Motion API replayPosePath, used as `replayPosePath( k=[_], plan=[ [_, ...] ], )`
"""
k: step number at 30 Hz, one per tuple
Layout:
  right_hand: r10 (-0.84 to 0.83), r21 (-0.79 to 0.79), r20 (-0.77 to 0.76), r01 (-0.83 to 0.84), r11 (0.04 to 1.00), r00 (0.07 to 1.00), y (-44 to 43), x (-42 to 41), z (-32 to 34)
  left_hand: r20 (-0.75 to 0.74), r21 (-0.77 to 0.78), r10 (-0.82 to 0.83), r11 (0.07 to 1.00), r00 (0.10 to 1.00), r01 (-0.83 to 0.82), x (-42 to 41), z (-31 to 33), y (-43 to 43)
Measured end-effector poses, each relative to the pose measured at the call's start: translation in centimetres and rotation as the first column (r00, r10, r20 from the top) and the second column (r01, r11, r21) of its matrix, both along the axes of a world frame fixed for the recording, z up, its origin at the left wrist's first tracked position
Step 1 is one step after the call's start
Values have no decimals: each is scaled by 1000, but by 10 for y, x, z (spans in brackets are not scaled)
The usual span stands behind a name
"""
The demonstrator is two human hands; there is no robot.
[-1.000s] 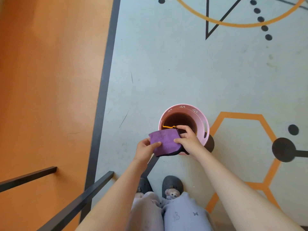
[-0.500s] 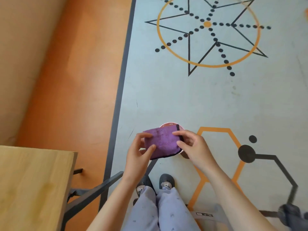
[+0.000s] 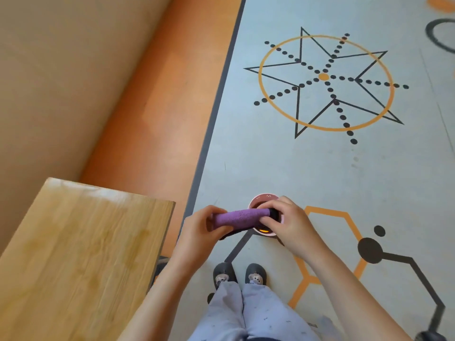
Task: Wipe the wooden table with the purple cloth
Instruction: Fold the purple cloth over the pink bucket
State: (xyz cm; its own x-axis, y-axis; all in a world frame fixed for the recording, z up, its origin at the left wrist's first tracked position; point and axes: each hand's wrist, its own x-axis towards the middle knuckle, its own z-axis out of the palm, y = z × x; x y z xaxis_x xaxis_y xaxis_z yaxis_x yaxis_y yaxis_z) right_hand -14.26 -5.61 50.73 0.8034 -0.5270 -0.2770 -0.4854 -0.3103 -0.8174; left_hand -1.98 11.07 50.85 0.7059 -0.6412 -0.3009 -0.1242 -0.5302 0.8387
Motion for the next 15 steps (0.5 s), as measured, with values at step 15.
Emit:
replayPosePath(
  k=[15],
  plan=[
    [124, 452, -6, -108, 885, 992, 59, 55, 39, -477, -135, 272, 917, 836, -375, 14, 36, 60]
  ],
)
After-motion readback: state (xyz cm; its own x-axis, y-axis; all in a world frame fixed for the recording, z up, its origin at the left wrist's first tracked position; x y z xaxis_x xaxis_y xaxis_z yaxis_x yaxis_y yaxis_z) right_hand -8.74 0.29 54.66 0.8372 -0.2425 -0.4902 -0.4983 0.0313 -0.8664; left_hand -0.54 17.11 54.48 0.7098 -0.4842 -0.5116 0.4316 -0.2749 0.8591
